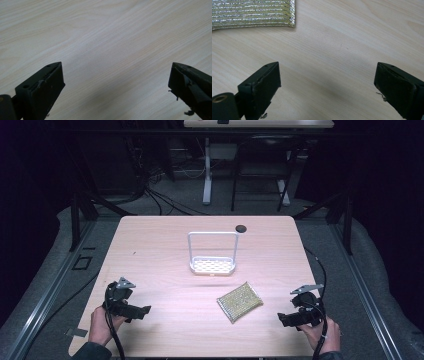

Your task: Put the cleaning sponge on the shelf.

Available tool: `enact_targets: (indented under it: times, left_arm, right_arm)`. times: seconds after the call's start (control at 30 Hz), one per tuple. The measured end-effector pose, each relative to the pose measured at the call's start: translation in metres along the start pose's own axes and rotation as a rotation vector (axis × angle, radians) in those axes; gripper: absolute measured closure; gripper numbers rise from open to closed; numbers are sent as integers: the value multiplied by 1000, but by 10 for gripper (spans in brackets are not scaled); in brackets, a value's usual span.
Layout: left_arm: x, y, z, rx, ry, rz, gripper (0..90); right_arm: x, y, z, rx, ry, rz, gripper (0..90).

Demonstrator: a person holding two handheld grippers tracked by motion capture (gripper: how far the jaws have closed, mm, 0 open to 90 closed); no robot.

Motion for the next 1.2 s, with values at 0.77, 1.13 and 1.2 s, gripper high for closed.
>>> enact_targets:
  times: [0.77, 1.13, 1.2]
  left_arm:
    - [-11, 4, 8, 41, 11, 10, 2]
    - [-10, 3, 6, 27, -6, 9, 2]
    - [-11, 2, 6, 23, -7, 14, 2]
  right_arm:
    - [-26, 15, -25, -93, -44, 14, 67]
    - [-48, 34, -50, -141, -103, -15, 62]
    - [-53, 38, -51, -153, -101, -17, 58]
Point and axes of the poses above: each handheld gripper's, and its own axes: y roughly forward along the jaws, x roughly out of its underside, z roughly to its right, the point moved 3 cm from there along y, roughly forward along the jaws, and after that the axes turned 14 degrees about -x, right-handed, at the moved point
